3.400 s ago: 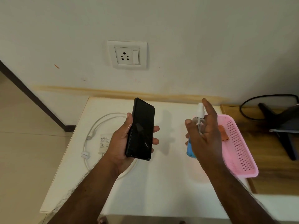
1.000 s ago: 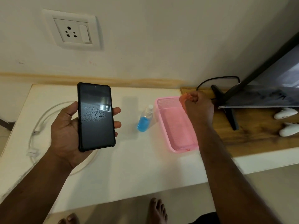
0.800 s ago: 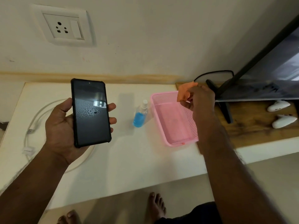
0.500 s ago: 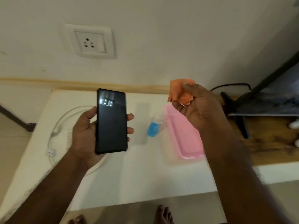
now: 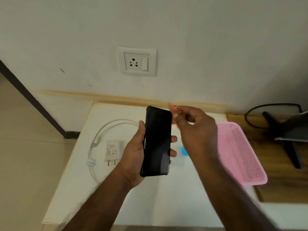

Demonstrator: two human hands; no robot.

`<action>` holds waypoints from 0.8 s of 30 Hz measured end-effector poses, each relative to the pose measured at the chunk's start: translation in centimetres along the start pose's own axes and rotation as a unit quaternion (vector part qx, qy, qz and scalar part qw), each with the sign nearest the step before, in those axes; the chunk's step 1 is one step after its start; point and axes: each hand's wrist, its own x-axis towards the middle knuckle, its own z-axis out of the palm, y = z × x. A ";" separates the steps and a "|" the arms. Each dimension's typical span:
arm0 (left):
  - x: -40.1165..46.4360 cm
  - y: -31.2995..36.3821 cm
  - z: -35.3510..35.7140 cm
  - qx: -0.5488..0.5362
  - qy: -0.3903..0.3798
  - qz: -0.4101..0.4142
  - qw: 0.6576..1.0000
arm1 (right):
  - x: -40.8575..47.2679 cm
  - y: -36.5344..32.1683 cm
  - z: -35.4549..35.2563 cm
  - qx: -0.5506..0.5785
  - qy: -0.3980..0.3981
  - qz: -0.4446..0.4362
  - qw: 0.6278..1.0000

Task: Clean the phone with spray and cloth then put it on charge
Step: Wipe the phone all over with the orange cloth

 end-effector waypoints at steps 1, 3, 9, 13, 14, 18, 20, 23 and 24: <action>0.0 -0.1 0.1 0.006 0.006 -0.001 1.000 | -0.6 0.2 0.8 -0.002 -0.016 -0.006 1.000; 0.0 -0.2 0.1 0.017 0.035 0.001 0.999 | -1.3 0.3 1.6 -0.034 -0.041 -0.030 0.998; 0.0 -0.3 0.1 0.041 0.076 0.005 0.996 | -2.5 -0.3 2.3 -0.089 -0.042 -0.133 0.986; -0.2 -0.2 0.4 0.049 0.047 0.017 0.998 | -3.2 -1.3 2.7 -0.121 -0.074 -0.196 0.970; -0.2 -0.1 0.4 0.054 0.046 0.017 0.997 | -3.1 -1.3 2.6 -0.126 -0.075 -0.213 0.966; -0.3 -0.1 0.7 0.072 0.070 0.013 0.995 | -1.9 -0.1 1.4 -0.108 -0.042 -0.183 0.976; -0.1 -0.2 0.5 0.082 0.081 0.008 0.993 | -1.5 0.6 1.0 -0.109 -0.033 -0.157 0.981; 0.2 -0.1 0.1 0.069 0.080 0.006 0.994 | -1.4 1.4 0.9 -0.117 -0.029 -0.136 0.983; 0.2 -0.1 0.1 0.063 0.084 0.009 0.994 | -1.5 1.5 0.9 -0.120 -0.026 -0.135 0.983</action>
